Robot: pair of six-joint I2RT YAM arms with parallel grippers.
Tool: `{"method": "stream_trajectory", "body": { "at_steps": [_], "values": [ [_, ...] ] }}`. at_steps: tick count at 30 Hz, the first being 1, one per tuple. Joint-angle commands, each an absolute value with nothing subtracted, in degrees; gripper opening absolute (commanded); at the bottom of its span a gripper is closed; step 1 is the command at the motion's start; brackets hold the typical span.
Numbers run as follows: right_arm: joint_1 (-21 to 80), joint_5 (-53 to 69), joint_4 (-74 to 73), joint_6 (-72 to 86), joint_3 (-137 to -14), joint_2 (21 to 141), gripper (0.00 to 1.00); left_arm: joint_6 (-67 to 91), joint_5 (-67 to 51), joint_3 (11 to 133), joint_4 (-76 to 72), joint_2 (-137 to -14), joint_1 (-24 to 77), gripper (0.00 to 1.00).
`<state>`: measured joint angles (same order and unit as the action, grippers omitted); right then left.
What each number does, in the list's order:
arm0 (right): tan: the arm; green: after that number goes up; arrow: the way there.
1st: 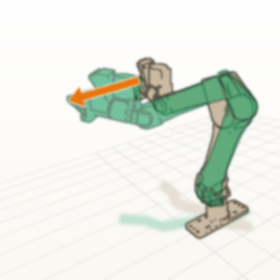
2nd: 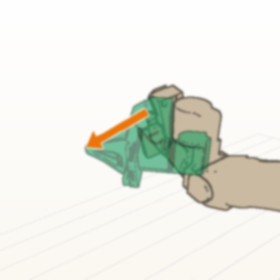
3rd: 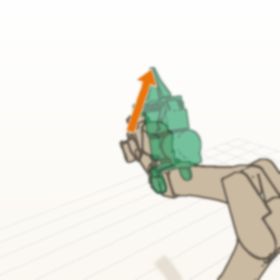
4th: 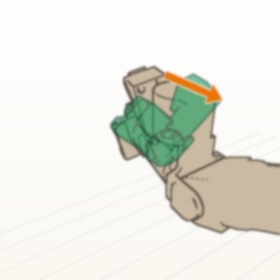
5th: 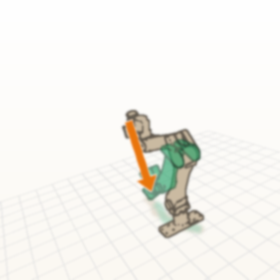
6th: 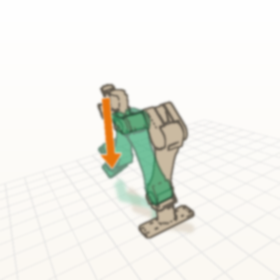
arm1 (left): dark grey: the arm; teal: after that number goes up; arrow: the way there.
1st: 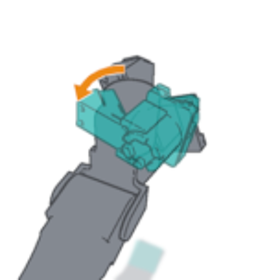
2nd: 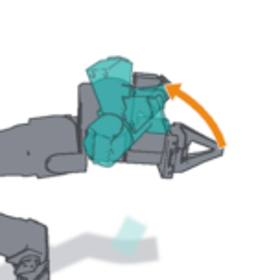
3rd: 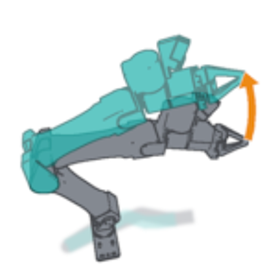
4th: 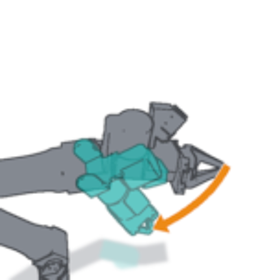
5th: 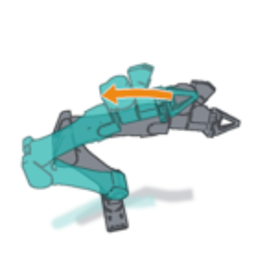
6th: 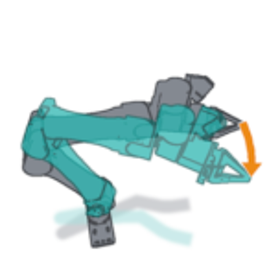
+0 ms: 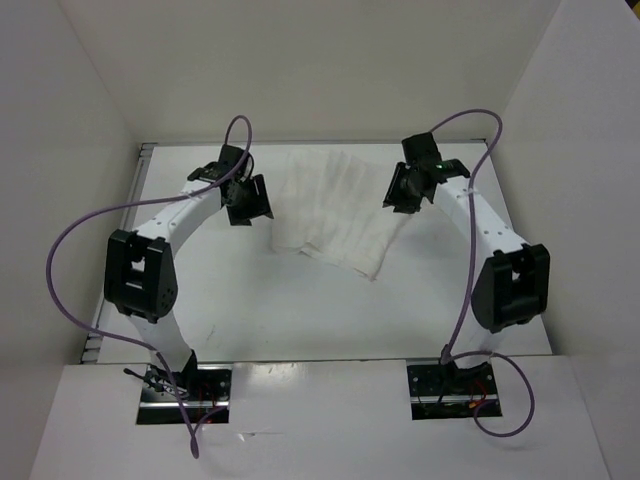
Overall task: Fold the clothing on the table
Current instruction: Flatten the skirt out
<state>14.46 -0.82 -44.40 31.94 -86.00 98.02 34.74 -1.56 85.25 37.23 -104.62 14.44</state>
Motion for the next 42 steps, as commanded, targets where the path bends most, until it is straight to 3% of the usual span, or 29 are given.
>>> {"method": "stream_trajectory", "body": {
  "at_steps": [1,6,14,18,19,21,26,27,28,30,34,42],
  "values": [
    [14.50,0.26,-45.71,34.09,-80.61,92.83,0.39,36.64,-7.98,78.76,31.92,-102.48,14.24,0.70],
    [14.50,1.41,-45.09,35.24,-76.21,89.39,0.44,38.40,-12.74,75.50,27.96,-106.34,14.24,0.62],
    [13.97,1.41,-46.85,35.24,-73.05,85.88,0.45,41.22,-15.20,73.04,21.71,-108.01,13.10,0.59],
    [13.97,1.41,-46.85,35.24,-71.54,85.87,0.45,42.28,-16.43,72.51,20.13,-111.17,12.57,0.45],
    [13.97,1.41,-46.85,35.24,-70.85,85.87,0.45,42.28,-16.44,72.51,19.60,-111.88,12.57,0.32],
    [13.97,0.88,-46.85,35.24,-70.31,85.87,0.45,42.89,-17.13,72.51,19.08,-113.11,12.57,0.22],
    [10.64,-0.44,-47.38,37.79,-67.95,84.73,0.50,42.89,-18.80,71.37,18.46,-114.52,12.57,0.20],
    [9.94,-0.44,-46.85,38.32,-67.16,84.73,0.52,42.89,-18.81,71.37,18.46,-113.74,12.57,0.16],
    [8.80,2.17,-45.71,38.84,-65.06,84.73,0.53,42.89,-19.59,70.85,17.93,-113.73,12.57,0.05],
    [8.18,5.52,-45.09,38.85,-62.94,86.91,0.53,42.89,-19.60,70.84,17.93,-112.50,12.57,0.00],
    [8.17,13.26,-40.62,38.14,-59.06,93.24,0.53,42.89,-19.60,71.36,19.77,-109.43,12.57,0.00],
    [9.49,16.52,-34.63,39.37,-60.37,98.09,0.53,42.28,-19.60,71.89,21.45,-107.67,12.57,0.00]
  ]
}}
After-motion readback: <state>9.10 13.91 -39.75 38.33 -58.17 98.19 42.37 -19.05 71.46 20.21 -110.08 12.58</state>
